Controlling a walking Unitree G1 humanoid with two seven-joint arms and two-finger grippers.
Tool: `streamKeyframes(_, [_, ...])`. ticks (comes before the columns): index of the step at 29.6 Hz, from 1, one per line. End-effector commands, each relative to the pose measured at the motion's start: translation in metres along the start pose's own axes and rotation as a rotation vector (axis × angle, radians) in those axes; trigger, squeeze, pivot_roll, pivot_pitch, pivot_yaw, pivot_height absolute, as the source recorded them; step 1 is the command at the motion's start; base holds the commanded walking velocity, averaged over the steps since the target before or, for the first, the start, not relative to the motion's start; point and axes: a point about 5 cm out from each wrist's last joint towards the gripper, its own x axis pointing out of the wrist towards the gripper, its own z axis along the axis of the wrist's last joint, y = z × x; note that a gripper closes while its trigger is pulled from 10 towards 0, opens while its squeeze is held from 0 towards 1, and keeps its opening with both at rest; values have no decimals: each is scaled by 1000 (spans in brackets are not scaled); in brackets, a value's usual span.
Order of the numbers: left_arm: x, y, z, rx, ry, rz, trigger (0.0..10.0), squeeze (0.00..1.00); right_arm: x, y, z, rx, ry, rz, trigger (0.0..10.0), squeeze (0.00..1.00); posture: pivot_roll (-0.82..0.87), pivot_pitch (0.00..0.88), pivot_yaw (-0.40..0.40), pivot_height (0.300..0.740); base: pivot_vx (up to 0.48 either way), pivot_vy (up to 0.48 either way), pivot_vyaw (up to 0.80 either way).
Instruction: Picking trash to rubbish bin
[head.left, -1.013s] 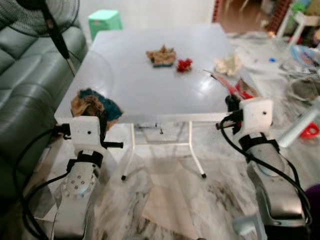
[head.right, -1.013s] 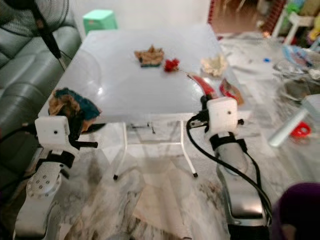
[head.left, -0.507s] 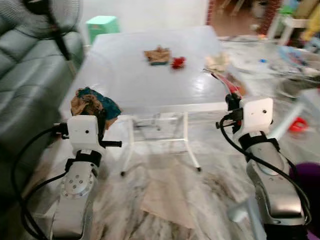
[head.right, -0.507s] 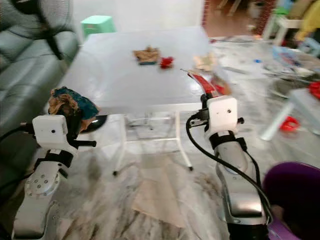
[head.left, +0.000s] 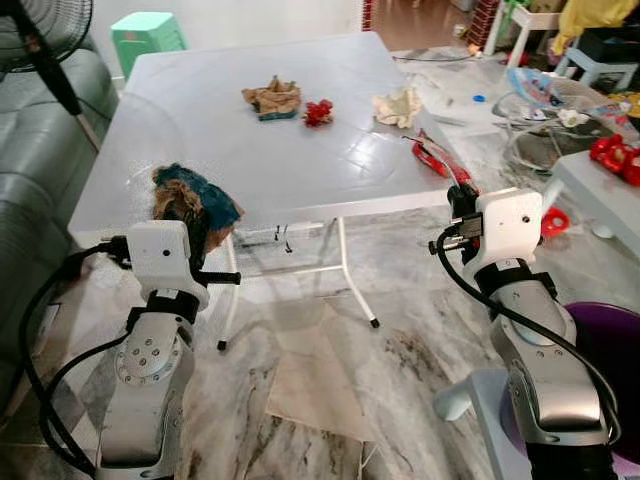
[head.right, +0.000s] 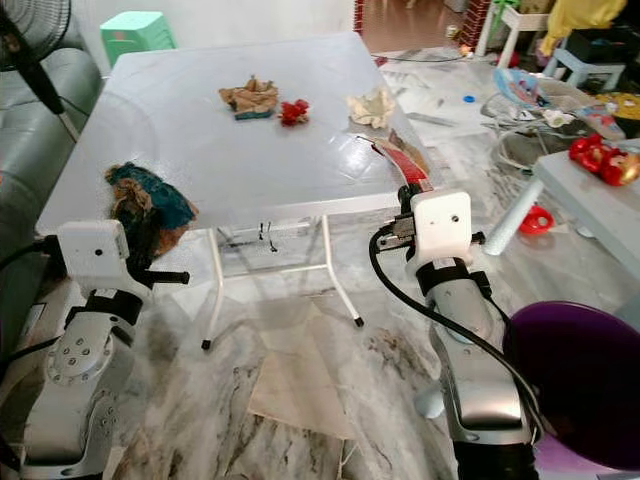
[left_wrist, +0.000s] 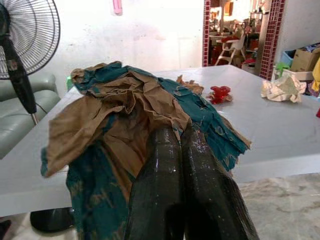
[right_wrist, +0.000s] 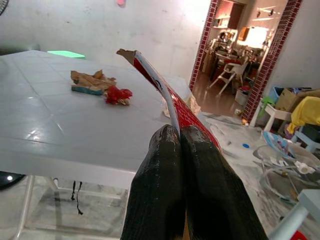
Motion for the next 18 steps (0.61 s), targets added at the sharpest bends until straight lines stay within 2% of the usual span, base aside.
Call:
streamKeyframes(1, [0,0,-1,3,11,-19,10000,0,1,-1,2,-1,-1,-4,10000,0,-36,81,23,740,0,0,0])
streamKeyframes(8, [0,-1,0,8,10,-21,10000,0,2,-1,2,-3,-2,-3,10000,0,-33,83,22,740,232,0,0])
streamKeyframes(14, [1,-1,-1,3,11,-27,10000,0,3,0,2,-2,-1,0,10000,0,-32,78,19,740,0,0,0])
streamKeyframes(16, [1,-2,0,17,6,-43,10000,0,3,0,2,-1,-1,1,10000,0,-30,73,19,740,0,0,-800])
streamKeyframes(18, [1,-2,0,16,4,-42,10000,0,4,1,2,-2,-1,2,10000,0,-30,71,20,740,289,-367,-800])
